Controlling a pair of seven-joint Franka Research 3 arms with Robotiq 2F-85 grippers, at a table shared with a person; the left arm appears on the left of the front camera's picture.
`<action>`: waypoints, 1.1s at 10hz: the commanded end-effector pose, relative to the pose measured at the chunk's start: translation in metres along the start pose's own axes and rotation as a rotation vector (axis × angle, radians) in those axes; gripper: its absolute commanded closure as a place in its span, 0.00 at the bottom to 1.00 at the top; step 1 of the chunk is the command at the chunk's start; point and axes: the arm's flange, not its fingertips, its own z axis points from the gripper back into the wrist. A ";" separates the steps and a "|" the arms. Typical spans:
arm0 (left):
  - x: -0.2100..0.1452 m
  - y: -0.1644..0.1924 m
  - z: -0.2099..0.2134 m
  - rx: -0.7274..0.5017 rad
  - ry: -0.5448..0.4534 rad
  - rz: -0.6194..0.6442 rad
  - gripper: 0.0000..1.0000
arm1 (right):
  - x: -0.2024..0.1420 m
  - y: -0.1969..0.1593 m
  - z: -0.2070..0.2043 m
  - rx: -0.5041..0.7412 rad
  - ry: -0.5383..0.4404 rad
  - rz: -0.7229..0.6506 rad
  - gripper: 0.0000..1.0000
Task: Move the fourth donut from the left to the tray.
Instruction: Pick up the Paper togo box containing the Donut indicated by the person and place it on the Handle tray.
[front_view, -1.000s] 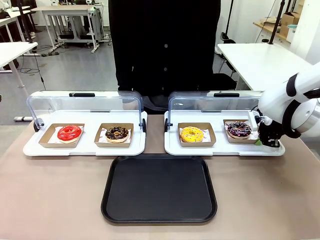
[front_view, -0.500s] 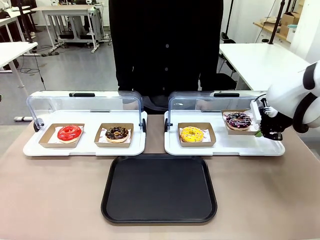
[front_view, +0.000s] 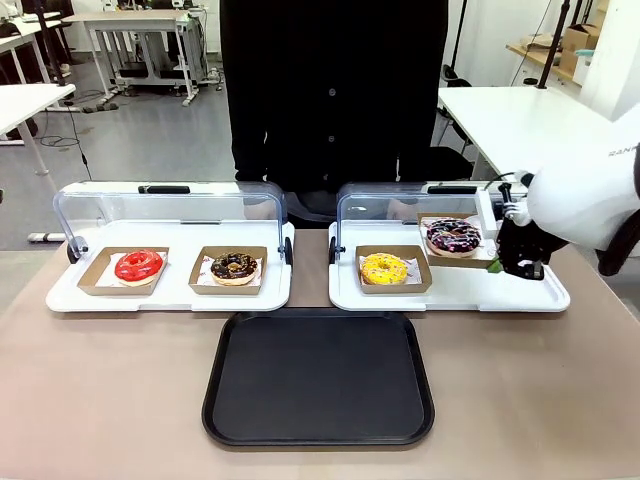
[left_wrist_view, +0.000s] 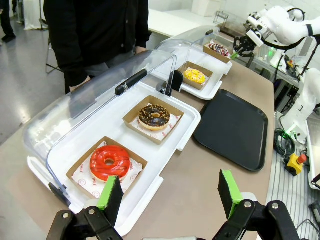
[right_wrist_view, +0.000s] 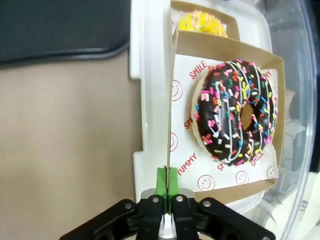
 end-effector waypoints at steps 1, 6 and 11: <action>0.000 -0.001 0.001 -0.005 -0.009 -0.019 0.00 | 0.018 0.044 0.019 0.025 -0.003 0.006 0.98; 0.000 -0.001 0.001 -0.005 -0.009 -0.019 0.00 | 0.031 0.008 0.014 0.034 -0.019 0.022 0.98; 0.000 -0.001 0.001 -0.005 -0.009 -0.019 0.00 | 0.054 0.045 0.008 0.009 0.003 -0.016 0.98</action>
